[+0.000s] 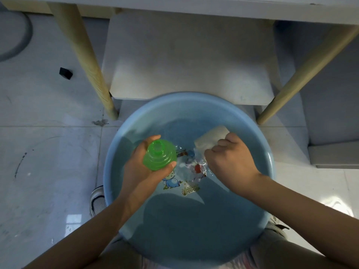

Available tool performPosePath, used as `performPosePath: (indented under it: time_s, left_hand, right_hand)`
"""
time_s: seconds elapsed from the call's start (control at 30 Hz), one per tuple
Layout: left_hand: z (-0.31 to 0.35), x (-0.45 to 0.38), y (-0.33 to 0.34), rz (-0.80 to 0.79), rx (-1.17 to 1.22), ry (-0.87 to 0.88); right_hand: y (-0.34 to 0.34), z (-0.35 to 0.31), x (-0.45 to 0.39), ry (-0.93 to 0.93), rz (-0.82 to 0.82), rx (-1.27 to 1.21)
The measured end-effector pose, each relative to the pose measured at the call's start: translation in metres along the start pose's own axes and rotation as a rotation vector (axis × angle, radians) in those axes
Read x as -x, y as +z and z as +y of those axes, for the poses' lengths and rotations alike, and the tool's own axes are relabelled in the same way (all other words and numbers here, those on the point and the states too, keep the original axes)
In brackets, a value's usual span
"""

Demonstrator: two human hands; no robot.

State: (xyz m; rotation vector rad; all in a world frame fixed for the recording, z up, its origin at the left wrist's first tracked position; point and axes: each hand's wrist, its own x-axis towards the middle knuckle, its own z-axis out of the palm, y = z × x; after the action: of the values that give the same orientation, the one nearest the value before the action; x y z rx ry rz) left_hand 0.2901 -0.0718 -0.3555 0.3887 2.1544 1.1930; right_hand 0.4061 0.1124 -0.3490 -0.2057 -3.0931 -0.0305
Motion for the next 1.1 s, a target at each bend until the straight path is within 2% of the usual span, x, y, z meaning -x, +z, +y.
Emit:
performPosePath:
  time_s: [0.33, 0.47, 0.63, 0.73, 0.8, 0.97, 1.0, 1.1]
  left_hand:
    - [0.0, 0.003, -0.004, 0.032, -0.003, 0.034]
    - [0.0, 0.003, -0.009, 0.053, -0.047, 0.064]
    - [0.023, 0.005, -0.02, 0.001, -0.054, 0.135]
    - [0.048, 0.009, -0.032, -0.074, -0.05, 0.22]
    - [0.071, 0.02, -0.046, -0.131, -0.078, 0.278]
    - [0.137, 0.049, -0.088, -0.279, -0.157, 0.382]
    - [0.15, 0.056, -0.096, -0.29, -0.159, 0.382]
    - [0.191, 0.082, -0.119, -0.307, -0.158, 0.399]
  right_hand:
    - [-0.006, -0.02, -0.001, -0.104, 0.082, 0.114]
    - [-0.005, -0.014, 0.002, 0.044, 0.083, 0.017]
    - [-0.018, 0.001, 0.01, 0.469, -0.012, -0.471]
    - [-0.038, 0.008, 0.006, 0.665, -0.226, -0.818]
    - [-0.069, 0.016, 0.002, 0.698, -0.363, -0.885]
    - [-0.154, 0.031, -0.011, 0.58, -0.567, -0.784]
    - [-0.17, 0.033, -0.009, 0.562, -0.594, -0.783]
    - [-0.221, 0.037, 0.004, 0.584, -0.534, -0.948]
